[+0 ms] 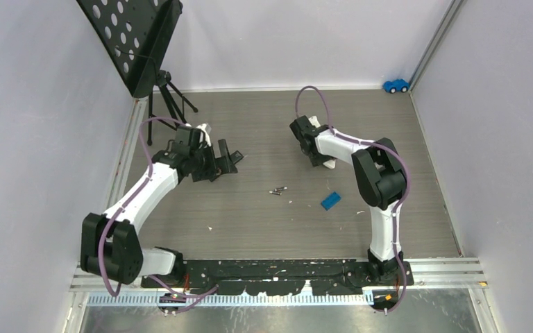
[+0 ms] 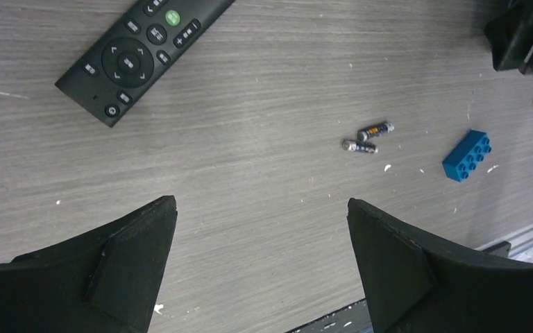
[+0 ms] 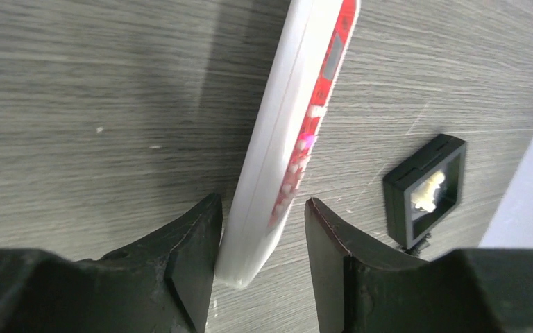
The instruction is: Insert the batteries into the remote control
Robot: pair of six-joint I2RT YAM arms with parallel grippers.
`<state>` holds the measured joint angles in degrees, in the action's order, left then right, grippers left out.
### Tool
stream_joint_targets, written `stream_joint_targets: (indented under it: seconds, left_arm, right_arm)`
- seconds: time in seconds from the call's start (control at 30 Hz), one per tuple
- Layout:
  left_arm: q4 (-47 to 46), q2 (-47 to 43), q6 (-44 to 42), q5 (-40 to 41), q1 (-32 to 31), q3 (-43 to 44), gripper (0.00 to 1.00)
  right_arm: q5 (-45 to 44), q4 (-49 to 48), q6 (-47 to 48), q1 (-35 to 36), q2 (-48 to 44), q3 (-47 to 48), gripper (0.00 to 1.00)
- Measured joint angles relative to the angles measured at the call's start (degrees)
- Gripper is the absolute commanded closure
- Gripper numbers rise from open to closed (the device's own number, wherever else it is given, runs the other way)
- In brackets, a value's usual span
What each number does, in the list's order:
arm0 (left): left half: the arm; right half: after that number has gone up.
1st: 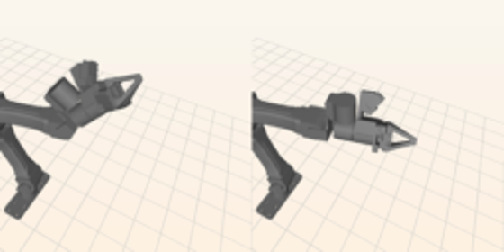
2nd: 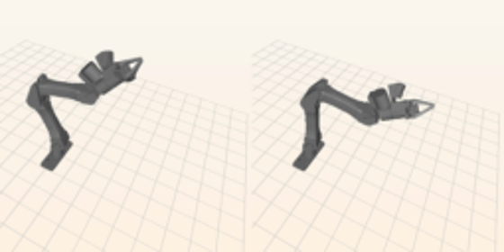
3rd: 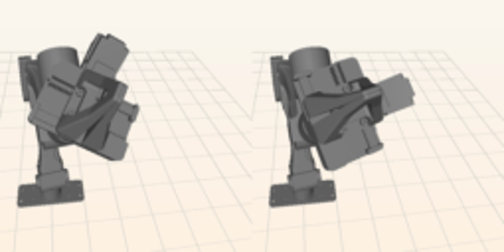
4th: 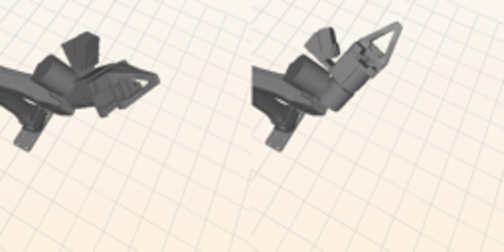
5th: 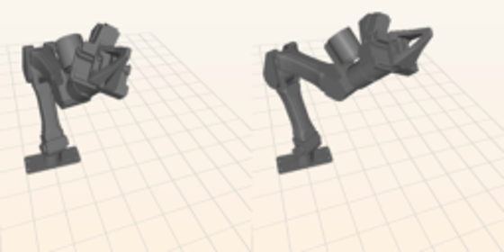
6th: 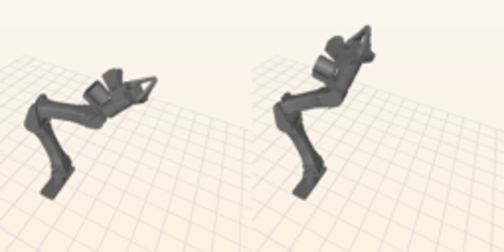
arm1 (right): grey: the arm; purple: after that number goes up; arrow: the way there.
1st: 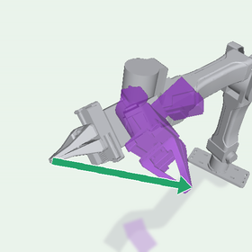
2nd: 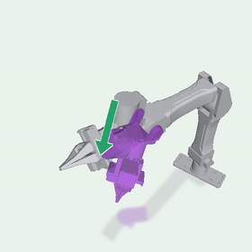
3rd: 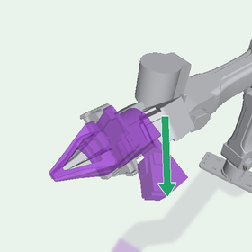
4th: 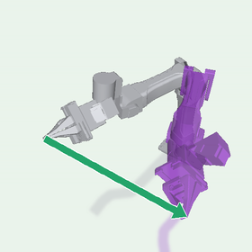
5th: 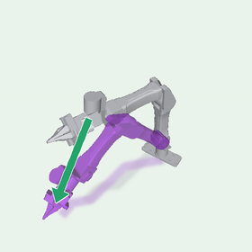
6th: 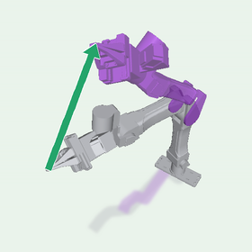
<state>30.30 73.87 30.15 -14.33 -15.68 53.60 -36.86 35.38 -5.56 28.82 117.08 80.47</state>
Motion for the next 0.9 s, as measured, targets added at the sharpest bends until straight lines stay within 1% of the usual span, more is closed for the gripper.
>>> stream_joint_targets:
  seconds: [0.07,0.3,0.47,0.67,0.73,0.9]
  left_arm:
    - [-0.48,2.23,-0.20,0.76,-0.20,1.09,0.05]
    - [-6.84,7.72,-0.07,4.66,-3.15,1.46,0.05]
    - [-9.97,13.86,-2.45,8.52,-4.35,4.02,0.04]
    - [-10.82,22.73,-9.20,16.13,-4.17,10.08,0.02]
    - [-10.38,26.25,-11.45,18.56,-4.02,12.57,0.01]
    - [-8.70,31.98,-13.49,19.74,-2.60,16.85,0.01]
  right_arm:
    - [2.29,0.20,-0.02,-0.07,-0.74,0.00,0.41]
    - [16.06,2.23,-3.23,0.11,-7.32,-2.71,0.40]
    - [25.24,2.45,-8.92,0.26,-18.10,-8.90,0.39]
    - [35.91,1.70,-13.38,0.26,-31.30,-15.89,0.38]
    - [38.60,1.75,-14.80,0.26,-34.56,-17.16,0.38]
    - [42.58,0.87,-18.67,0.28,-39.28,-18.95,0.37]
